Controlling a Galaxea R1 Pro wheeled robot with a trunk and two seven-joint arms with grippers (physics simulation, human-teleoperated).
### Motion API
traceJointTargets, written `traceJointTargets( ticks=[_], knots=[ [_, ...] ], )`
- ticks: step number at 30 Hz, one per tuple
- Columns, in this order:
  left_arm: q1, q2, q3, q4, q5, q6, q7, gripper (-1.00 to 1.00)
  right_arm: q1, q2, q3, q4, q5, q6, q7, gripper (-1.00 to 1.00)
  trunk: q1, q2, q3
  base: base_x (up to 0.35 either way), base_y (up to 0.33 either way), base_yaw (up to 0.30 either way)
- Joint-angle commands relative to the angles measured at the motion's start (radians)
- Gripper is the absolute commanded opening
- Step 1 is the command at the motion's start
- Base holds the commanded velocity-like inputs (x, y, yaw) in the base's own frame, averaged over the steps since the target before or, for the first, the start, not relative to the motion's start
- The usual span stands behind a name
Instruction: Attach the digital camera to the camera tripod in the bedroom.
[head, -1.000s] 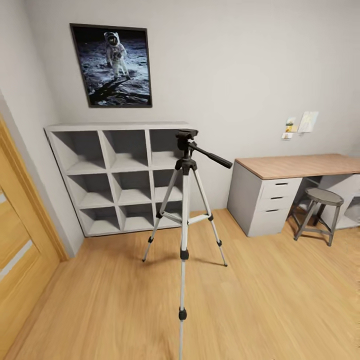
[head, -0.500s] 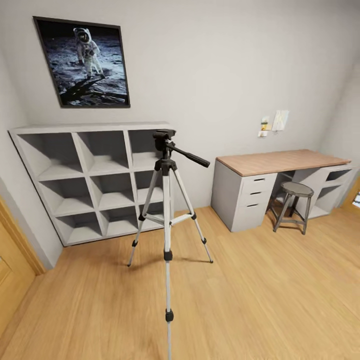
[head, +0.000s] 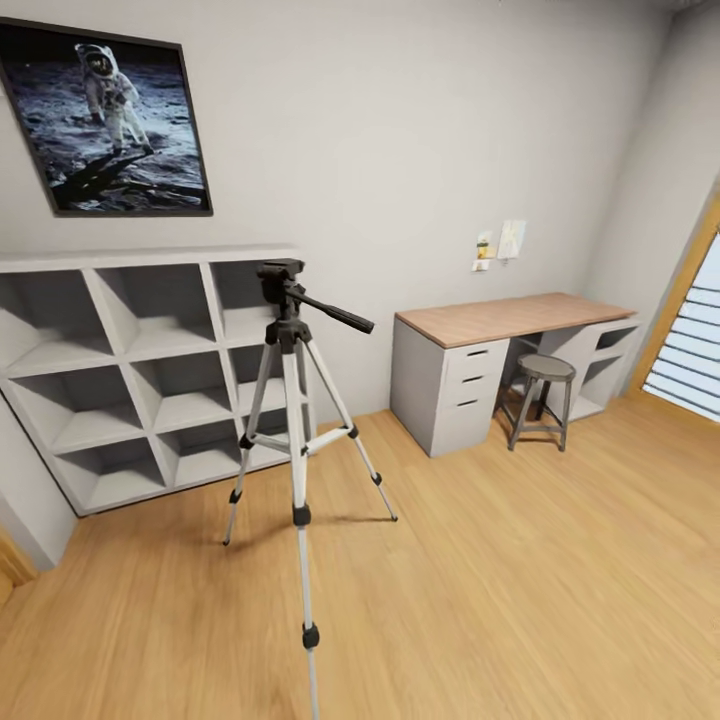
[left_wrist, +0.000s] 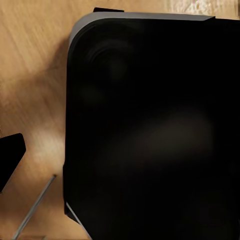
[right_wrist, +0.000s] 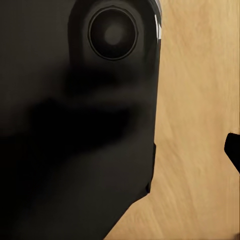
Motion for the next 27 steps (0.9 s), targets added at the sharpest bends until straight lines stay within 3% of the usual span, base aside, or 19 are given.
traceJointTargets(
  ticks=[1, 9, 18, 27],
  knots=[
    [0.0, 0.0, 0.001, 0.0, 0.008, -0.003, 0.0, 1.0, 0.0, 0.0, 0.0, 0.0, 0.0, -0.002, 0.0, 1.0, 0.0, 0.0, -0.001, 0.0, 0.0, -0.243],
    [0.0, 0.0, 0.001, 0.0, 0.012, -0.003, 0.0, 1.0, 0.0, 0.0, 0.0, 0.0, 0.0, -0.002, 0.0, 1.0, 0.0, 0.0, -0.001, 0.0, 0.0, -0.243],
    [0.0, 0.001, -0.001, 0.001, 0.111, -0.003, 0.0, 1.0, 0.0, 0.0, -0.001, 0.0, 0.0, -0.003, 0.0, 1.0, 0.0, 0.0, -0.001, 0.0, 0.0, -0.243],
    [0.0, 0.001, -0.003, 0.002, 0.13, -0.003, 0.001, 1.0, 0.0, 0.0, -0.001, 0.0, 0.0, -0.004, 0.0, 1.0, 0.0, 0.0, -0.001, 0.0, 0.0, -0.243]
  ],
)
